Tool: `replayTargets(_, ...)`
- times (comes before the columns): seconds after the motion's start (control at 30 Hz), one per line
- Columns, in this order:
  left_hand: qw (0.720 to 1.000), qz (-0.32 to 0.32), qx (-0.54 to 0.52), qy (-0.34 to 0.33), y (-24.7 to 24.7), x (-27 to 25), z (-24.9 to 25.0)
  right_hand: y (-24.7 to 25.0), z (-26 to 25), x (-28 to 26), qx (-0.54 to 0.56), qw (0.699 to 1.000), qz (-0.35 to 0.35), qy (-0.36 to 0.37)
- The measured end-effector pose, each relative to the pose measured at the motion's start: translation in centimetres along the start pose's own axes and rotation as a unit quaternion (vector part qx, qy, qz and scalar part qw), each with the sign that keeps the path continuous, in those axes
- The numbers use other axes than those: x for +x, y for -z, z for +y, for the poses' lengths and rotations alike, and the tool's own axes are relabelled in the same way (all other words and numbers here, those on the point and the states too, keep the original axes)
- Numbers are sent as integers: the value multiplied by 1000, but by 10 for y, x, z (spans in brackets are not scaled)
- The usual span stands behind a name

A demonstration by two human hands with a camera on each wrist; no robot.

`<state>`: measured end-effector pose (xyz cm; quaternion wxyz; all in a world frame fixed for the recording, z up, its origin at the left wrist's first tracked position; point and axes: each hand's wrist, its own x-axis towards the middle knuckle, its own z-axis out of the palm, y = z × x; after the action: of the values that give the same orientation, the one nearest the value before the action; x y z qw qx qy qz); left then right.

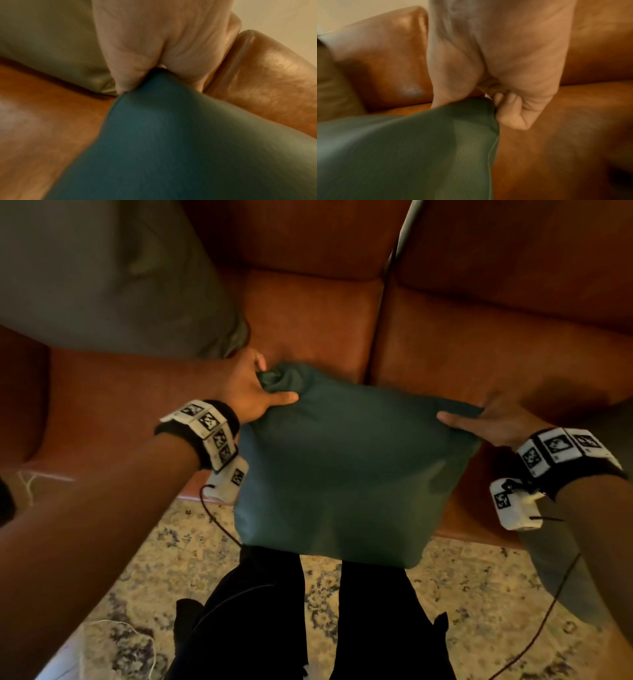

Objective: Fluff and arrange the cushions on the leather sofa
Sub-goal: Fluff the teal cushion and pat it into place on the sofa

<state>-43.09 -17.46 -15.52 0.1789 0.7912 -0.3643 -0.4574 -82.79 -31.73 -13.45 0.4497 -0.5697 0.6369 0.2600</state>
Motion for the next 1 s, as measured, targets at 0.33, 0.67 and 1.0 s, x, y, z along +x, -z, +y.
replayTargets(0.33, 997, 66, -30, 25, -9, 4, 4, -21, 11, -2, 131, 986, 21, -104)
replayTargets(0.67, 983, 140, -22, 113, -2, 8, 4, -20, 0, -9, -53, 996, -14, -68)
replayTargets(1.0, 990, 136, -3, 47, -1, 11, 4, -30, -3, 9, 116, 962, 228, -95)
